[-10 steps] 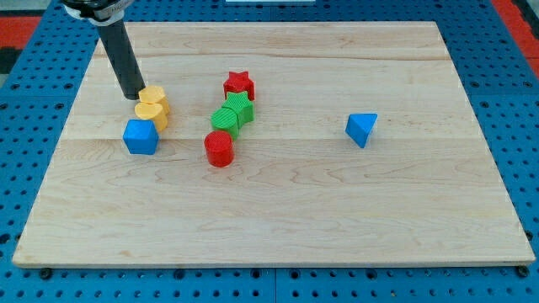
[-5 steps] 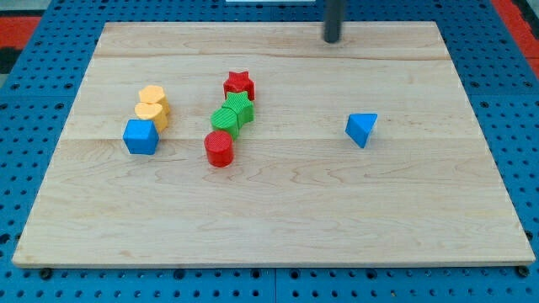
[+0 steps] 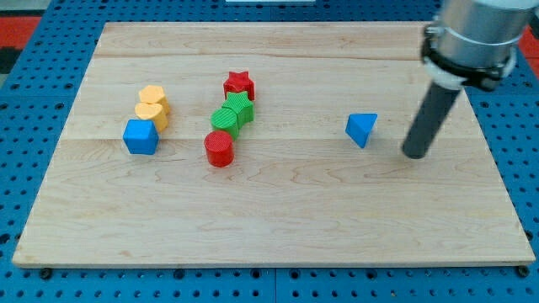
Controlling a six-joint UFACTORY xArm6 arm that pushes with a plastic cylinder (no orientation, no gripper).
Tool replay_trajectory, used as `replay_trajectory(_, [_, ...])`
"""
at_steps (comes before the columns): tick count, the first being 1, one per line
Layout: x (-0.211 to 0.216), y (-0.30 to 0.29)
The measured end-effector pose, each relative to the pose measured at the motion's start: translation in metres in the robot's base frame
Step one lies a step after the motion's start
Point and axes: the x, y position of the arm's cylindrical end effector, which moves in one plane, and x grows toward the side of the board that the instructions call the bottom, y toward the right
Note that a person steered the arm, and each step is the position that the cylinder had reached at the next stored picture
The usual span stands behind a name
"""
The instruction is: Move blue triangle above the yellow hexagon
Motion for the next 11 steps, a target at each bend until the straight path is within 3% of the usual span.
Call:
replay_trajectory(4, [-0.101, -0.141])
replay_trajectory(6, [-0.155, -0.159])
replay_trajectory(7, [-0.162, -0.203])
replay_trajectory(9, [-0.19, -0.227])
replay_trajectory(11, [-0.172, -0.291])
